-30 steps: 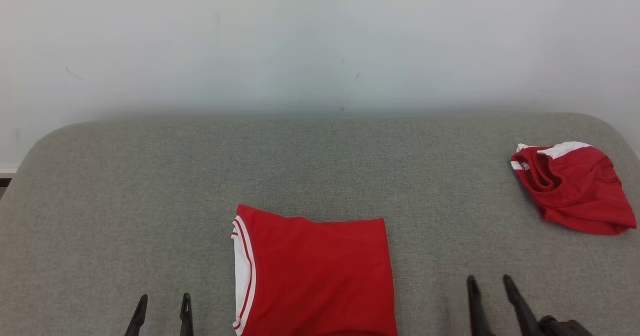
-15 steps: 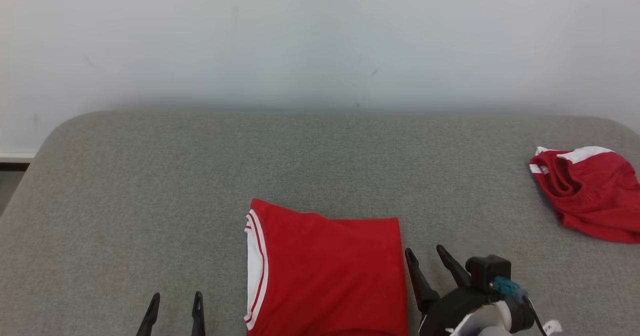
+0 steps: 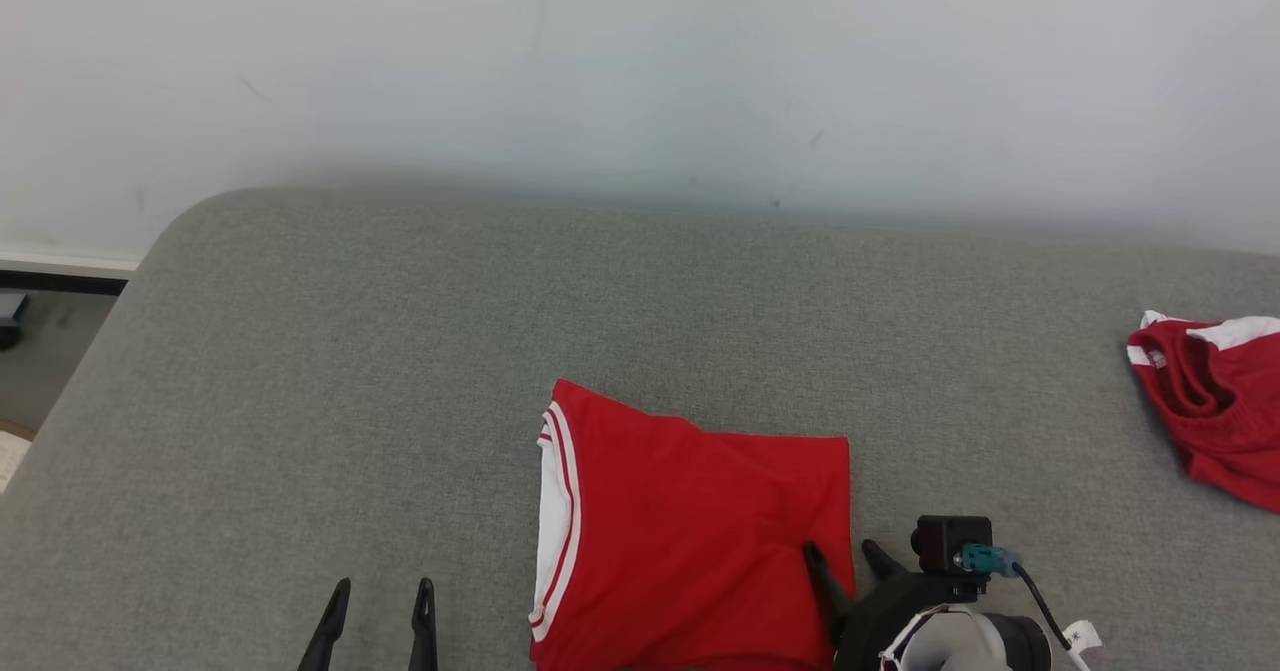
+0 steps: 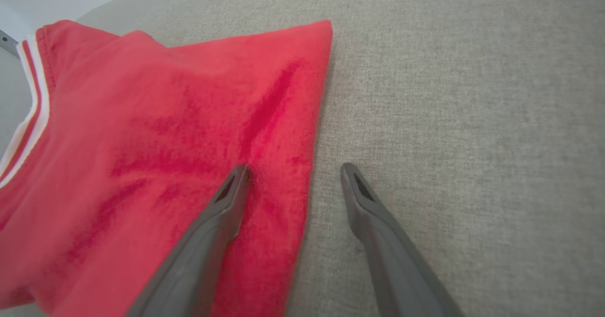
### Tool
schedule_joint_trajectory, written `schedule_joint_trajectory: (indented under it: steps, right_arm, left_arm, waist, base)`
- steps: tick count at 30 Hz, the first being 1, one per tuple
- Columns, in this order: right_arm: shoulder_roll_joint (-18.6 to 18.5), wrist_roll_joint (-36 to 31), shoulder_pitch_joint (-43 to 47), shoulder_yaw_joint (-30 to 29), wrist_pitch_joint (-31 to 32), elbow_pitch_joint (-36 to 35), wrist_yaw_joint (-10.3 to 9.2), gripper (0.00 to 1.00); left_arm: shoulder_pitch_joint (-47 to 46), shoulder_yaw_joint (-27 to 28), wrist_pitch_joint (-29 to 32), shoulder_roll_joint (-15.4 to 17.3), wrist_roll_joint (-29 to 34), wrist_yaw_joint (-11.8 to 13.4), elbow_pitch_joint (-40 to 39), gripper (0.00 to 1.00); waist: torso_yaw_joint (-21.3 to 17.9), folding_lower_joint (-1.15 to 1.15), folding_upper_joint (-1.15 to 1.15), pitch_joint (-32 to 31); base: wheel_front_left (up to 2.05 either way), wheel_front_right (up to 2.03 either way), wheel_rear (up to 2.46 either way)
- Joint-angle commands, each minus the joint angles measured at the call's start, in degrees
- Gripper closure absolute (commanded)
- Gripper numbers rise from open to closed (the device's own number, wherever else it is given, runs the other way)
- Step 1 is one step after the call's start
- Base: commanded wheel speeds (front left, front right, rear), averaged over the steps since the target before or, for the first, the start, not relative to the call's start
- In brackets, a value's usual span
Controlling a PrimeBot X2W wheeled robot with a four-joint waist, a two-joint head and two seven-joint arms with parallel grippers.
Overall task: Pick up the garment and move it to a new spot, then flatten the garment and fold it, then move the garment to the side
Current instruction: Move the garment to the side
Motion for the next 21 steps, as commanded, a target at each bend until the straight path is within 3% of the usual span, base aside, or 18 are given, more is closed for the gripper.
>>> schedule_joint_trajectory:
  steps: [1, 2, 3, 4, 11, 21]
  right_arm:
    - [0.18, 1.25, 0.62, 0.93, 0.55, 0.61, 0.04, 0.0]
    - [0.21, 2.89, 0.85, 2.06, 1.1, 0.53, 0.04, 0.0]
    - [0.21, 4.42, 1.0, 2.99, 1.29, 0.35, 0.04, 0.65]
    - [0.24, 5.59, 0.86, 3.89, 1.02, 0.26, 0.04, 1.0]
    - [-0.52, 6.86, -3.6, 6.25, -2.36, 3.67, 0.01, 1.0]
    - [-9.99, 6.54, -10.81, 11.17, -0.29, 1.12, 0.01, 1.0]
  left_arm:
    - [-0.92, 0.04, -0.14, 0.03, -0.15, -0.01, 0.04, 0.0]
    - [-0.94, 0.17, -0.14, 0.02, -0.15, -0.07, 0.07, 0.0]
    - [-0.87, 0.28, -0.14, 0.02, -0.21, -0.08, 0.11, 0.0]
    - [-0.89, 0.4, -0.14, 0.02, -0.28, -0.04, 0.09, 0.0]
    - [-1.77, 0.43, -0.14, 0.03, -0.61, 0.16, 0.32, 0.0]
    - [-1.71, 1.98, -0.14, 0.01, -0.97, -0.02, -0.15, 0.0]
  waist:
    - [0.21, 0.0, 0.0, 0.16]
    - [0.26, 0.0, 0.0, 0.25]
    - [0.24, 0.0, 0.0, 0.32]
    - [0.16, 0.0, 0.0, 0.45]
    - [-0.68, 0.0, 0.0, 0.99]
    - [-4.75, 0.0, 0.0, 1.68]
  base:
    - [0.0, 0.0, 0.0]
    - [0.0, 0.0, 0.0]
    - [0.0, 0.0, 0.0]
    - [0.0, 0.0, 0.0]
    - [0.0, 0.0, 0.0]
    - [0.0, 0.0, 0.0]
